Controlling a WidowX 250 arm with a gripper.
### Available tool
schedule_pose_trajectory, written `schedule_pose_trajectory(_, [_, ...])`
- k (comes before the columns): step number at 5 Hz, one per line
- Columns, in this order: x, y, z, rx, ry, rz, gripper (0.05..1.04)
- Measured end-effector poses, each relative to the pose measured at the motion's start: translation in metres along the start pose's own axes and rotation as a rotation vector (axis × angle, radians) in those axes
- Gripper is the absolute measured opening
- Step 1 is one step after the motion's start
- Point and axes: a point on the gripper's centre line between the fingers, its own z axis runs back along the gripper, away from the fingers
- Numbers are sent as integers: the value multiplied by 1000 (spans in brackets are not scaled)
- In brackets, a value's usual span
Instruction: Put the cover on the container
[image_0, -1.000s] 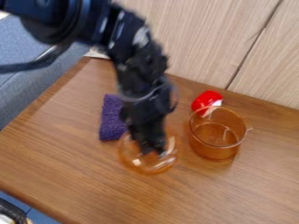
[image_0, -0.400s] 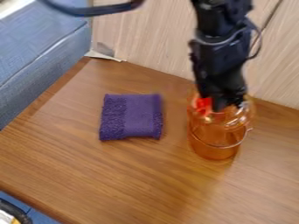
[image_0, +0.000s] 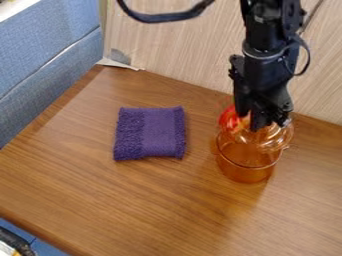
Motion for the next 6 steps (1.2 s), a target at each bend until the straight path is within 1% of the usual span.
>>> schedule_pose_trajectory(1, [0,2,-19,-7,45,-11,387])
schedule_pose_trajectory(2, [3,3,-23,0,54,-11,387])
schedule_pose_trajectory(3, [3,3,-24,7,71,-11,451])
schedule_pose_trajectory(4, [2,3,-24,25,87,7,758])
schedule_pose_trajectory(5, [-2,-1,-26,24,107,5,993])
schedule_pose_trajectory(6, [-5,-4,-20,27,103,2,1006])
